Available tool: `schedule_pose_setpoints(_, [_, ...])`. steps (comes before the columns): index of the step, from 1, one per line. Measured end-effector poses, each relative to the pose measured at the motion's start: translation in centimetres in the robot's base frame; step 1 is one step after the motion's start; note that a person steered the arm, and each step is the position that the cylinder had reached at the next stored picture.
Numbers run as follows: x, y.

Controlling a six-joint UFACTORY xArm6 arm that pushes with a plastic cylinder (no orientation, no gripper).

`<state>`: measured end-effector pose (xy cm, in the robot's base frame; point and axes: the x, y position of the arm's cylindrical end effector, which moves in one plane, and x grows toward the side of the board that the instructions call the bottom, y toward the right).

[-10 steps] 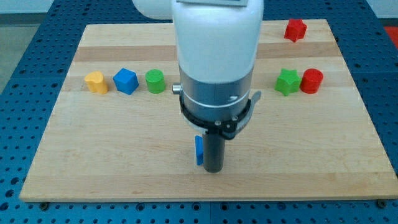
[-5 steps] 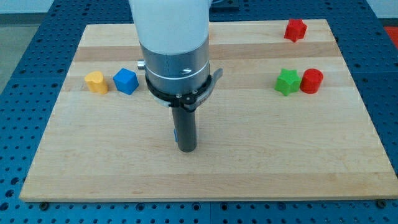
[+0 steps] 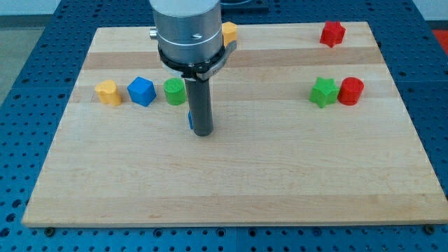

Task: Push the blue triangle to the right of the green circle

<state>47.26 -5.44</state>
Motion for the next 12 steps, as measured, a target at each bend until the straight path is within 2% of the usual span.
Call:
schedule_pose_setpoints(3, [-0.4, -1.6])
schedule_pose_setpoints(4, [-1.8, -1.5])
schedule_pose_setpoints(12, [-6.2, 3.1])
